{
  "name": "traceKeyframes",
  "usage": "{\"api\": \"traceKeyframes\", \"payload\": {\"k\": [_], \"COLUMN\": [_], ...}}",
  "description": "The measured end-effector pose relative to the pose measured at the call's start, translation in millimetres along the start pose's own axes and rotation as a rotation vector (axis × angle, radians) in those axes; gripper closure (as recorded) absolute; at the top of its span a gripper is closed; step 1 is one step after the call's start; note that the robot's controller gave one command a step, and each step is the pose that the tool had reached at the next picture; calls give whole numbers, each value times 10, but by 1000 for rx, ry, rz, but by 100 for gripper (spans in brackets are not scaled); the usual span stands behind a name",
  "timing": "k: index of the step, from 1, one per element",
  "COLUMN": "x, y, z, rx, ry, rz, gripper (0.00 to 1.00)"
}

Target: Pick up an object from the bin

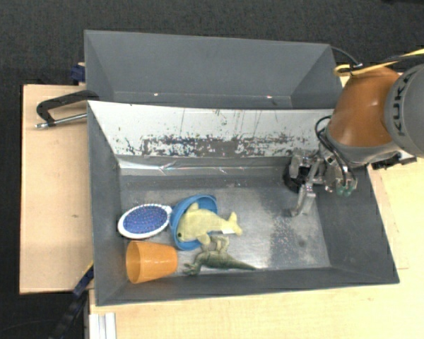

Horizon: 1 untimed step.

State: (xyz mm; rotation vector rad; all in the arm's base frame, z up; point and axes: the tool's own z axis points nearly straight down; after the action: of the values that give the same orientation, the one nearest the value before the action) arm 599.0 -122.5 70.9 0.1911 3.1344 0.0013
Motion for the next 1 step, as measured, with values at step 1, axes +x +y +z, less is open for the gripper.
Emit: {"api": "traceKeyframes", "payload": {"k": [1], "x": [-26], "y": [-129], "z": [-41], "rx": [-14], "ry": [-12], "rz": [164], "gripper": [0]}}
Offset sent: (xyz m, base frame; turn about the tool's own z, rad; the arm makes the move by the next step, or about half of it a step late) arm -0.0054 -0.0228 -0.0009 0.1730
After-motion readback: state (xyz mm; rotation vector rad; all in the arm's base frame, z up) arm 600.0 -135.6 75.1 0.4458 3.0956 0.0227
